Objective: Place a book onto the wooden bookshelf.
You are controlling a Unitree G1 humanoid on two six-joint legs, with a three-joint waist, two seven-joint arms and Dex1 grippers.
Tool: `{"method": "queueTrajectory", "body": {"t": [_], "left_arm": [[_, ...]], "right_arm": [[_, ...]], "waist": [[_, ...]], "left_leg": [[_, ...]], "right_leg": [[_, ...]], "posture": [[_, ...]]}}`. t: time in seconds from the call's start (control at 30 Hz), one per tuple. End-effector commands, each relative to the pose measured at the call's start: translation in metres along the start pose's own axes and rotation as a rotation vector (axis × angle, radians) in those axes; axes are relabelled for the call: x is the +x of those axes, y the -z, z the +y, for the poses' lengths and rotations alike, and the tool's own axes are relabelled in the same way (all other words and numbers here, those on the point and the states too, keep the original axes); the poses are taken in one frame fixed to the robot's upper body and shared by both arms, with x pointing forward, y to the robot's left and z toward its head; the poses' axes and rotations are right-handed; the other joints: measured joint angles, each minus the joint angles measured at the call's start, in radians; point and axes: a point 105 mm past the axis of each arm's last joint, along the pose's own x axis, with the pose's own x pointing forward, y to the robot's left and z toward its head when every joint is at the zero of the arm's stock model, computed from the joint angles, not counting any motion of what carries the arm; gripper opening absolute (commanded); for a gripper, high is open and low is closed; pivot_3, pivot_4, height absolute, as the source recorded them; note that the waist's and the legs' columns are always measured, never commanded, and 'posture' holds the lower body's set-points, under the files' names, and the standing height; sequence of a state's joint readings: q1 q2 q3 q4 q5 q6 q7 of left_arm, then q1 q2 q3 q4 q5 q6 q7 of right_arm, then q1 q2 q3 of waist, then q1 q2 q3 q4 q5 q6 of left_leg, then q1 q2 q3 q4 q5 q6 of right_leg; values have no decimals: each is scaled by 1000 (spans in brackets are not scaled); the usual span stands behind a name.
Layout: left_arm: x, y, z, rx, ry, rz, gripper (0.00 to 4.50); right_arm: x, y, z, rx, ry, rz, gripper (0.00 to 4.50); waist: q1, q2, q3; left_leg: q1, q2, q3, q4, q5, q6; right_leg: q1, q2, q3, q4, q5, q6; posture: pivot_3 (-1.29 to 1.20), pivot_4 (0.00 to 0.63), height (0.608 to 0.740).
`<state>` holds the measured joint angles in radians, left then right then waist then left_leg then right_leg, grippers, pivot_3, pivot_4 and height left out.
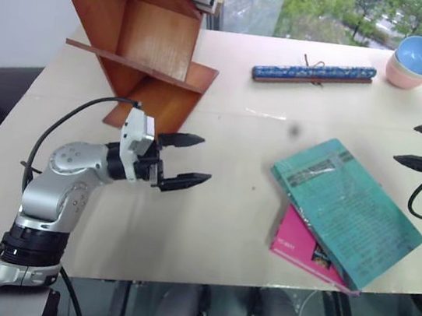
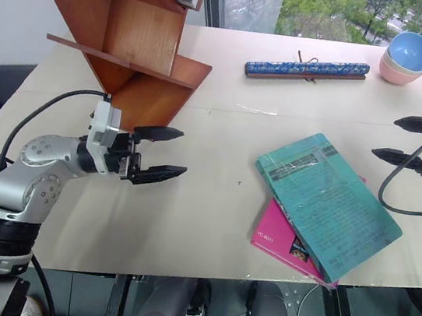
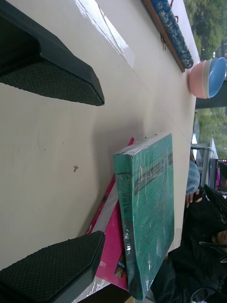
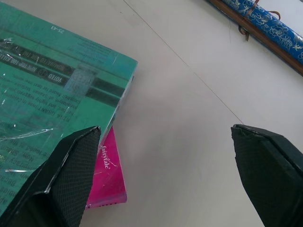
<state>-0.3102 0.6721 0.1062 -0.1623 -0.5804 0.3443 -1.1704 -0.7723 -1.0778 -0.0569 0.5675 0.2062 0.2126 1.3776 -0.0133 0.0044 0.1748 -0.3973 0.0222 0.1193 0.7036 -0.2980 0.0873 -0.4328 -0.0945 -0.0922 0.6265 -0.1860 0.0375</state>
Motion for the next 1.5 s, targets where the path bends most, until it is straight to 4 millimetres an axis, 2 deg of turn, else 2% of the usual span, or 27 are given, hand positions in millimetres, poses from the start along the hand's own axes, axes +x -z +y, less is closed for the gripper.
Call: {"method": "queueTrajectory", "body": {"t": [0.03, 0.23, 0.43, 0.53, 0.63, 0.73, 0.8, 0.9, 1.07, 1.17, 1.23, 1.37, 1.5], "left_arm": [[-2, -10, 1, 33, 30, -11, 4439], [0, -20, -5, 42, 146, -46, 4439], [3, -30, -24, 61, 313, -75, 4439], [4, -30, -33, 62, 365, -65, 4500], [5, -27, -37, 67, 378, -56, 4500], [6, -25, -41, 65, 382, -56, 4500], [6, -25, -44, 62, 386, -58, 4500], [7, -23, -47, 65, 405, -56, 4500], [6, -20, -44, 78, 402, -44, 4500], [5, -18, -44, 73, 395, -37, 4500], [4, -16, -44, 68, 392, -28, 4500], [1, -10, -41, 72, 367, -8, 4500], [0, -9, -39, 70, 344, -2, 4500]], "right_arm": [[-15, -14, -4, -44, 42, -44, 4500], [-13, -11, 7, -80, 53, -43, 4500], [-17, -6, 11, -19, 118, 9, 4500], [-23, 2, 25, 46, 114, 41, 3698], [-29, 13, 38, 66, 155, 104, 2298], [-38, 18, 38, 54, 284, 154, 811], [-47, 32, 38, 33, 360, 251, 18], [-65, 56, 39, 25, 445, 407, 18], [-78, 81, 73, 183, 337, 480, 18], [-78, 89, 85, 223, 309, 492, 18], [-71, 91, 95, 268, 265, 466, 18], [-45, 90, 119, 362, 152, 389, 18], [-25, 86, 133, 405, 89, 349, 18]], "waist": [[0, 0, 0], [2, 0, 0], [1, 0, 0], [6, 0, 0], [12, 0, 0], [12, 0, 0], [11, 0, 0], [18, -1, -1], [27, -1, -1], [25, -1, -1], [24, -1, -1], [24, -2, -2], [26, -2, -2]], "left_leg": [[0, 0, 0, 0, 0, 0], [0, 0, 0, 0, 0, 0], [0, 0, 0, 0, 0, 0], [-1, 0, -1, 0, 0, 0], [-1, 0, -2, 0, 0, 0], [0, 0, -1, 0, 0, 0], [0, 0, -1, 0, 0, 0], [0, 0, -2, 0, 0, 0], [0, 0, -2, 1, 0, 0], [0, 0, -2, 1, 0, 0], [1, 0, -2, 1, 0, 0], [0, 0, -3, 1, 0, 0], [0, 0, -3, 1, 0, 0]], "right_leg": [[0, 0, 0, 0, 0, 0], [0, 0, 0, 0, 0, 0], [0, 0, 0, 0, 0, 0], [0, 0, -1, 0, 0, 0], [0, 0, -1, 0, 0, 0], [0, 0, -1, 0, 0, 0], [0, 0, 0, 0, -1, 1], [1, 0, 0, 0, -2, 3], [1, 1, 0, 0, -2, 4], [1, 2, 1, 0, -3, 4], [1, 2, 1, 0, -3, 4], [1, 2, 2, 0, -3, 4], [1, 2, 2, 0, -4, 2]], "posture": [[0, 150, 738], [0, 150, 738], [0, 150, 738], [0, 150, 738], [0, 150, 738], [0, 150, 738], [0, 150, 738], [0, 150, 738], [0, 150, 738], [0, 150, 738], [0, 150, 738], [0, 150, 738], [0, 150, 738]]}}
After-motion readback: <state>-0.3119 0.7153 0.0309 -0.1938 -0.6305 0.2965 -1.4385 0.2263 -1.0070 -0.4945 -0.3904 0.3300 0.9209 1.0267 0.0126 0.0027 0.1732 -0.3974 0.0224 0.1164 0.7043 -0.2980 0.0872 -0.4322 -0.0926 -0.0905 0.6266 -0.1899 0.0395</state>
